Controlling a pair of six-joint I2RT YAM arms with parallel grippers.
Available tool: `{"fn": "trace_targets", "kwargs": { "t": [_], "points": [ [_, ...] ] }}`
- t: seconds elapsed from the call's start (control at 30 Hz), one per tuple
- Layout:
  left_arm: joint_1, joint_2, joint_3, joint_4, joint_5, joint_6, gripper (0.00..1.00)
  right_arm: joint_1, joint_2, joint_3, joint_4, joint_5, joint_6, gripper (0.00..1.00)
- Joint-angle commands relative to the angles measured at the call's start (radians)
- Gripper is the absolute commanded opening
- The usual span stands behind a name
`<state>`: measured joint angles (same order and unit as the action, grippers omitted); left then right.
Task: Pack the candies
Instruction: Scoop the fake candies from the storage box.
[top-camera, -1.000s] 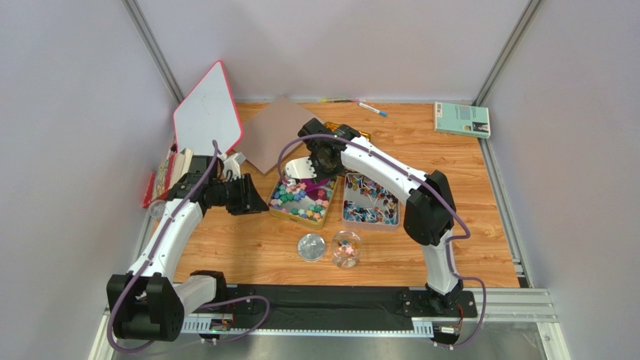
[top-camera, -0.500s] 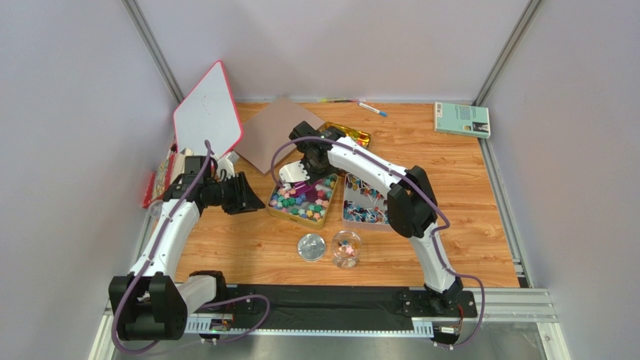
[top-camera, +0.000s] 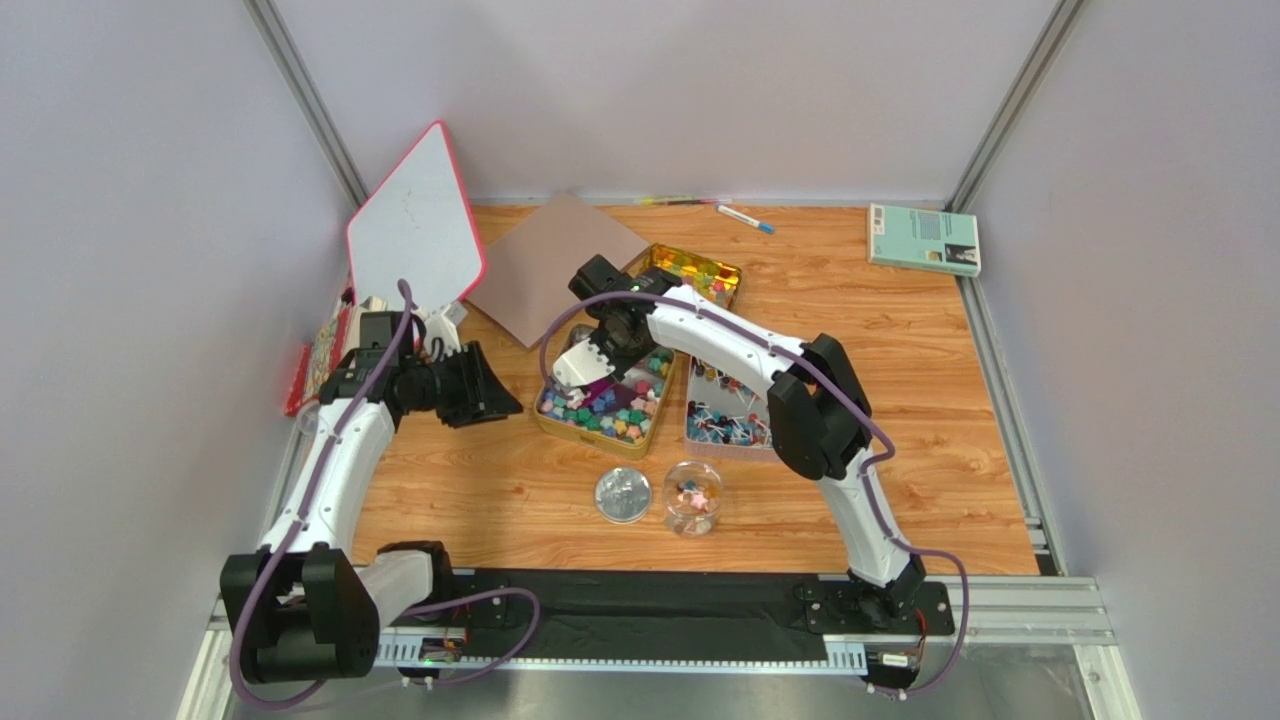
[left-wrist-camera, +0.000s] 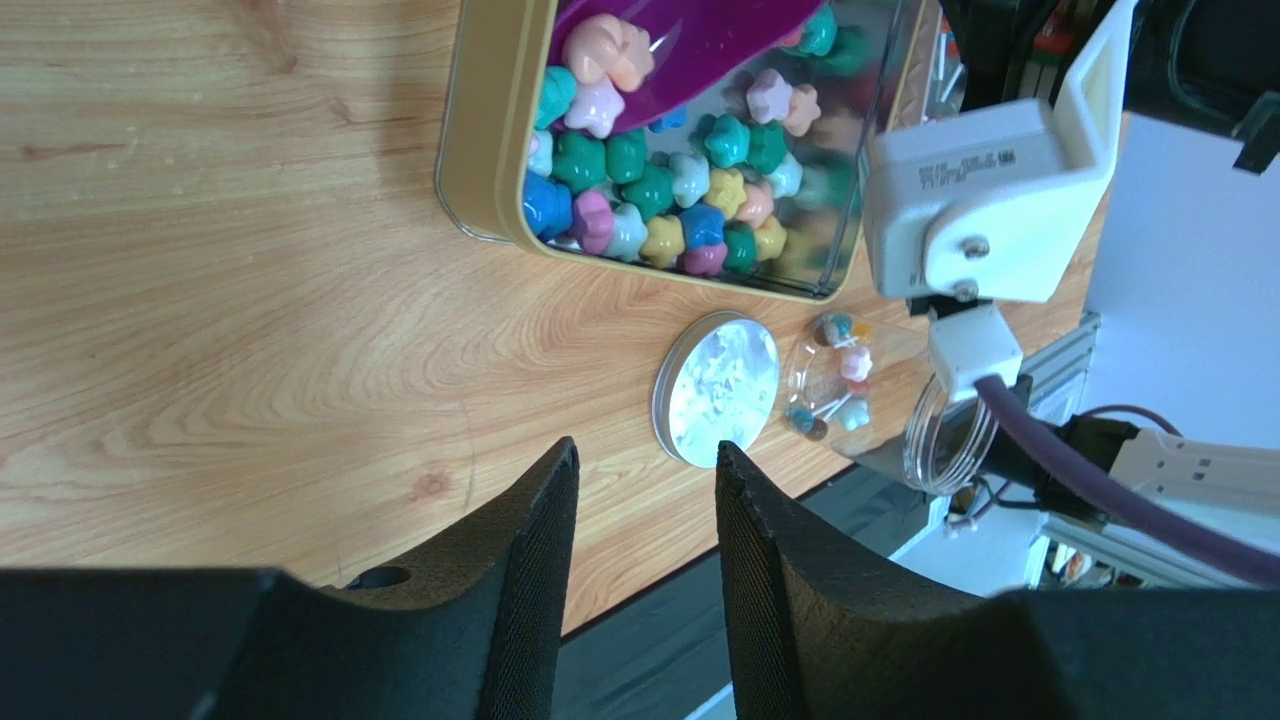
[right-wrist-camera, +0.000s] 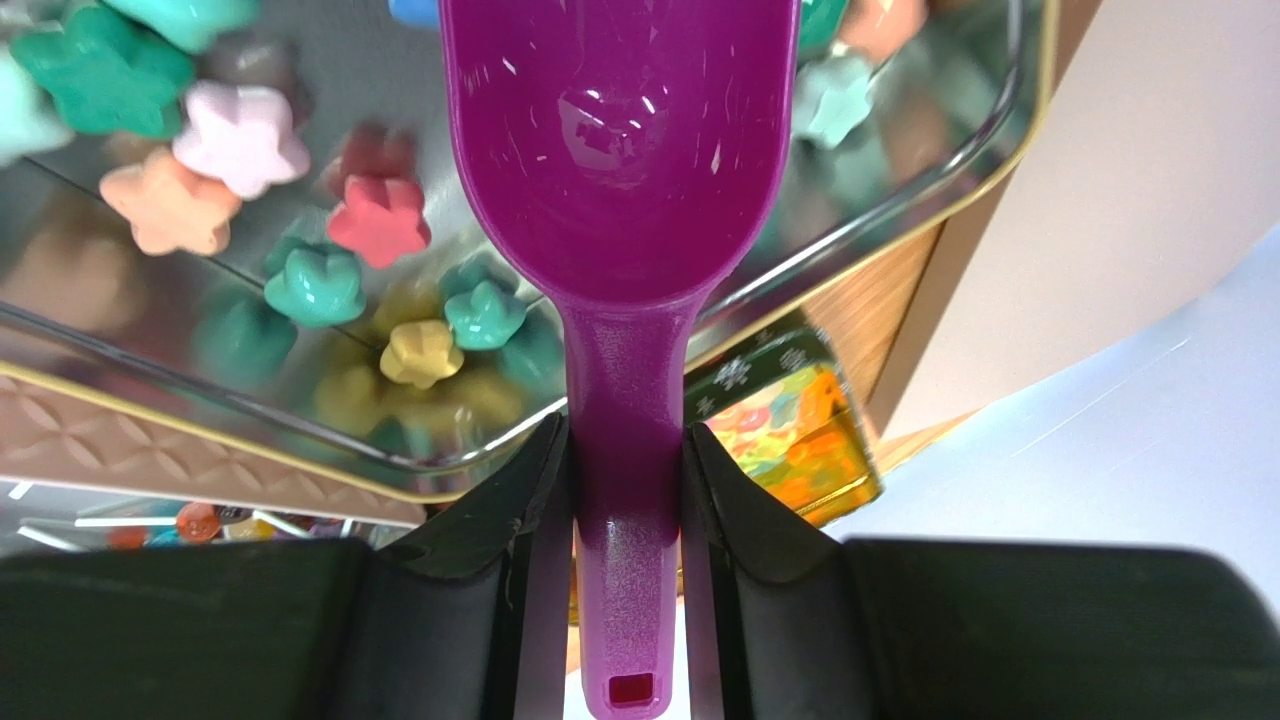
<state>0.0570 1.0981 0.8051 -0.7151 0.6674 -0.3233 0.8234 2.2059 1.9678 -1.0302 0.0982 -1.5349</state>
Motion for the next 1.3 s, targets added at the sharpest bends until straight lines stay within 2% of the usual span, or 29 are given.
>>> {"fn": "trace_targets", "kwargs": {
  "t": [0.0, 0.33, 0.7, 0.83, 1.1, 1.27],
  "points": [
    [0.024, -0.029, 0.019, -0.006, -0.002, 0.013, 0.45, 0.031, 0.008, -0.003, 0.036, -0.032, -0.050, 0.00],
    [0.046, -0.032, 0.063, -0.032, -0.028, 0.044, 0.48, 0.051, 0.046, 0.005, 0.070, -0.083, 0.019, 0.00],
    [0.070, -0.030, 0.094, -0.046, -0.031, 0.049, 0.48, 0.016, 0.086, 0.017, 0.068, -0.215, 0.136, 0.00],
    [0.076, -0.032, 0.091, -0.047, -0.038, 0.050, 0.48, -0.018, 0.071, 0.026, 0.048, -0.333, 0.145, 0.00],
    [0.084, 0.011, 0.144, -0.064, -0.042, 0.073, 0.48, -0.101, -0.021, -0.075, -0.010, -0.573, 0.084, 0.00],
    [0.084, 0.046, 0.181, -0.069, -0.057, 0.090, 0.48, -0.135, -0.055, -0.107, -0.011, -0.661, 0.105, 0.00]
  ]
}}
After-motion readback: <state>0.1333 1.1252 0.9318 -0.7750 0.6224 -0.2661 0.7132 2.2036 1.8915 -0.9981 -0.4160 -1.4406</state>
